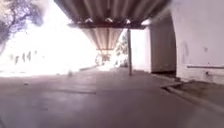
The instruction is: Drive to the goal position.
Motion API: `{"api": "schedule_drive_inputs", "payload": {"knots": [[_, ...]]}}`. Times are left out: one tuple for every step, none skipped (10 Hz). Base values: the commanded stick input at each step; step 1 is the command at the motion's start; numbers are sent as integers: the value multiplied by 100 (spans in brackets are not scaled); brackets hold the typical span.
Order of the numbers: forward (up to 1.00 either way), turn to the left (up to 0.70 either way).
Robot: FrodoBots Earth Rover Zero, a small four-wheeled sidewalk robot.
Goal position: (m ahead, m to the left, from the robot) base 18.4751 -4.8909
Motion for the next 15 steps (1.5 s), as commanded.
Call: {"api": "schedule_drive_inputs", "payload": {"knots": [[85,0],[85,0],[85,0],[85,0],[85,0],[85,0],[85,0],[85,0],[85,0],[85,0],[85,0],[85,0],[85,0],[85,0],[85,0]]}}
